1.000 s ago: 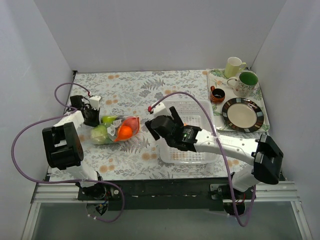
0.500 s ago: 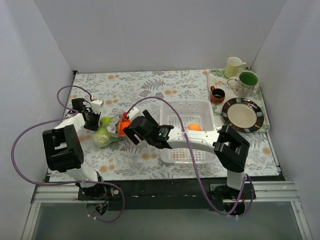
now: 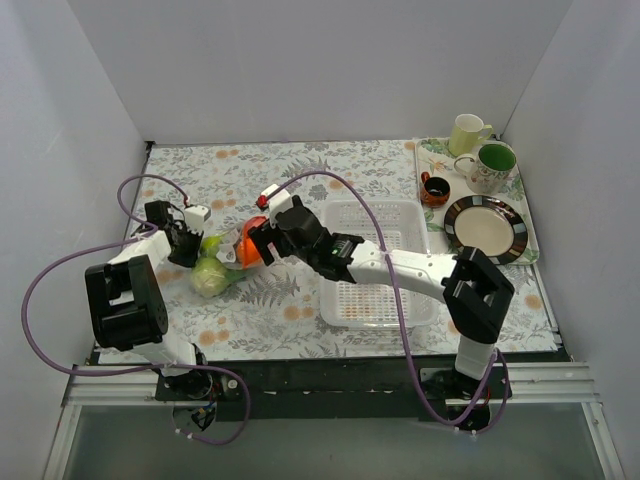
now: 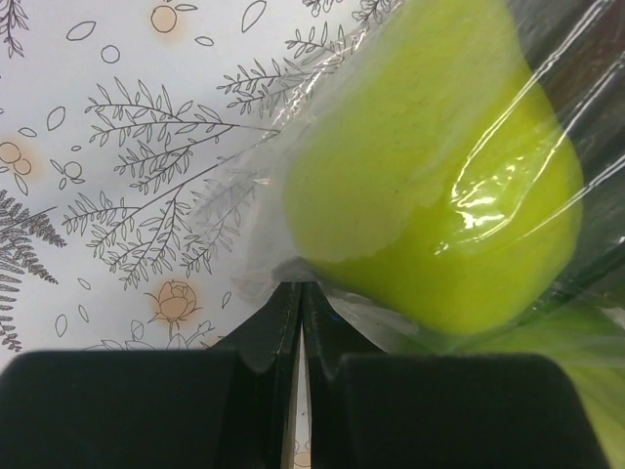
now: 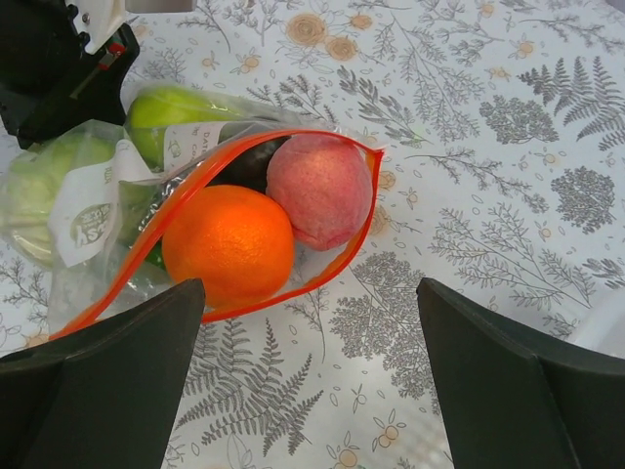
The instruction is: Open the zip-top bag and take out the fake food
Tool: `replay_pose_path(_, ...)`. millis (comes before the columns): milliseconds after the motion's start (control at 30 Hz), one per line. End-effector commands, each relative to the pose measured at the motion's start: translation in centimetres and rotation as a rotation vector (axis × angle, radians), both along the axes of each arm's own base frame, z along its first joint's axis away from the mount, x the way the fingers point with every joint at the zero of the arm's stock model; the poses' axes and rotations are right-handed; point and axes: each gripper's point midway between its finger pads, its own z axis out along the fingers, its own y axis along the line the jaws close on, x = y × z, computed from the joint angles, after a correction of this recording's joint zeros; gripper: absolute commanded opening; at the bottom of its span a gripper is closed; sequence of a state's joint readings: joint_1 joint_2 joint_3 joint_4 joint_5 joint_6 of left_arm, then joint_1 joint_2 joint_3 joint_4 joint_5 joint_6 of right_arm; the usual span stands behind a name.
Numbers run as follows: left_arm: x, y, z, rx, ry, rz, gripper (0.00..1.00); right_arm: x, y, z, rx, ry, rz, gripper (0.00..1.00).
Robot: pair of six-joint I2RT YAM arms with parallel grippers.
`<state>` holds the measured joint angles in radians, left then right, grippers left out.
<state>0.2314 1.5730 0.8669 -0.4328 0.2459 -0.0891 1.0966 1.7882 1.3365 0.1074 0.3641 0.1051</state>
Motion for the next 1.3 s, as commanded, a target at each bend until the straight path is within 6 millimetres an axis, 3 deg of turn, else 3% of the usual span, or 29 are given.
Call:
replay_pose_path(0,-1.2,-0.3,0.2,0.012,0.013,-0.02,0.0,0.4,2.8,1.9,0.077,-0.003,0.073,0.98)
replay_pose_path(200,-1.1,-0.3,0.8,0.02,0.004,-0.034,0.0,0.9,5.5,-1.0,0.038,0.04,0.14,0.98)
replay_pose_path(400,-1.0,-0.1,1.4,0.03,-0.005,-0.037,0.0,-0.5,7.2,-3.2,0.03,0.111,0.245,0.98)
replay_pose_path(667,-1.0,-0.4,1.3,0.016,-0.001,-0.038,0.0,-4.1,6.3,-7.6,0.009,0.203,0.305,0.98)
replay_pose_path(900,-0.8,-0.6,1.7,0.012,-0.009,-0.047,0.0,-6.2,5.1,-8.8,0.037,0.261,0.327,0.95)
replay_pose_path(1067,-0.8,-1.0,2.0,0.01,-0.015,-0.055,0.0,-6.8,4.9,-7.9,0.056,0.231,0.328,0.78)
replay_pose_path(1267,-1.1,-0.8,1.7,0.021,-0.011,-0.062,0.0,-6.2,3.0,-2.1,0.071,0.099,0.261,0.62)
